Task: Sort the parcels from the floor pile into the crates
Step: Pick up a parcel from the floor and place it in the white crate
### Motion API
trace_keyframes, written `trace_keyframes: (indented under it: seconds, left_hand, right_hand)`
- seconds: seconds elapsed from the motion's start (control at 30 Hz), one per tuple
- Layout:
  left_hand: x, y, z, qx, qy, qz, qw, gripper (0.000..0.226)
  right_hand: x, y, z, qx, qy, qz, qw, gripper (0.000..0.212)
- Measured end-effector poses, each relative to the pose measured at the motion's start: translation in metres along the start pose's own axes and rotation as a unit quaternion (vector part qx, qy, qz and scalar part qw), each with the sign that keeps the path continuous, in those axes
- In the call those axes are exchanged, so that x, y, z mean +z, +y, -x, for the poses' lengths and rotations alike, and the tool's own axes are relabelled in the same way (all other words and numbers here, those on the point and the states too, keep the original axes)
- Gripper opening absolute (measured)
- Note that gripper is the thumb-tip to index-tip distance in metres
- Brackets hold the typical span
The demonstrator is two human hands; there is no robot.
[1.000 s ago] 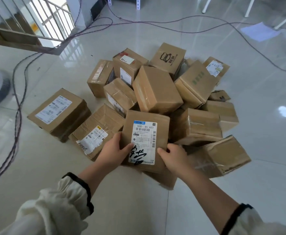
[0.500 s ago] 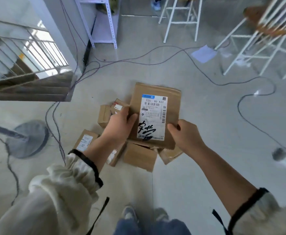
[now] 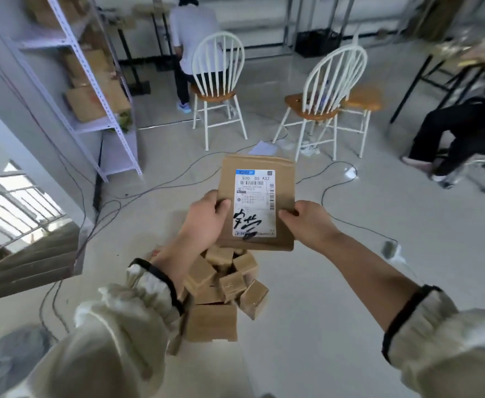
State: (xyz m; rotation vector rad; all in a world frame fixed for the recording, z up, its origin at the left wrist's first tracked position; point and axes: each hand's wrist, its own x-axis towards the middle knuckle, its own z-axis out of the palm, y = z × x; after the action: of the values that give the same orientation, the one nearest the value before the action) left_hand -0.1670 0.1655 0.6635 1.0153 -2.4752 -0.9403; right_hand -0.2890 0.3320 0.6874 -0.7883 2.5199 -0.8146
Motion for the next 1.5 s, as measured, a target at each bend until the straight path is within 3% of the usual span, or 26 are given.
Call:
trace_keyframes:
  seconds: [0.23, 0.43, 0.57, 0.77, 1.0, 1.1, 1.27, 1.5]
  left_hand:
    - [0.049, 0.107, -0.004, 0.149, -0.093, 0.037, 0.984, 0.027]
    - [0.115, 0.211, 0.039, 0.308, -0.234, 0.087, 0.918, 0.016]
    - [0.160, 0.270, 0.122, 0.402, -0.342, 0.122, 0.841, 0.019]
    - [0.200, 0.324, 0.312, 0.521, -0.505, 0.140, 0.674, 0.016]
    - [0.187, 0.317, 0.564, 0.595, -0.649, 0.146, 0.451, 0.012]
    - [0.176, 0.293, 0.656, 0.599, -0.695, 0.128, 0.378, 0.019]
    - [0.171, 0.244, 0.770, 0.607, -0.735, 0.061, 0.296, 0.022]
    - [0.204, 0.199, 0.886, 0.658, -0.713, -0.045, 0.237, 0.051]
  right_hand:
    - [-0.080, 0.054, 0.054, 0.112, 0.140, -0.008, 0.984, 0.023]
    - [-0.131, 0.109, 0.167, 0.248, 0.296, -0.034, 0.922, 0.029]
    - [-0.131, 0.140, 0.276, 0.368, 0.400, -0.062, 0.837, 0.027]
    - [-0.096, 0.155, 0.469, 0.508, 0.536, -0.069, 0.671, 0.032]
    - [-0.013, 0.123, 0.685, 0.630, 0.607, -0.086, 0.477, 0.022]
    - [0.028, 0.103, 0.757, 0.668, 0.615, -0.092, 0.409, 0.021]
    - [0.094, 0.092, 0.837, 0.718, 0.605, -0.150, 0.309, 0.024]
    - [0.164, 0.132, 0.903, 0.722, 0.613, -0.257, 0.192, 0.033]
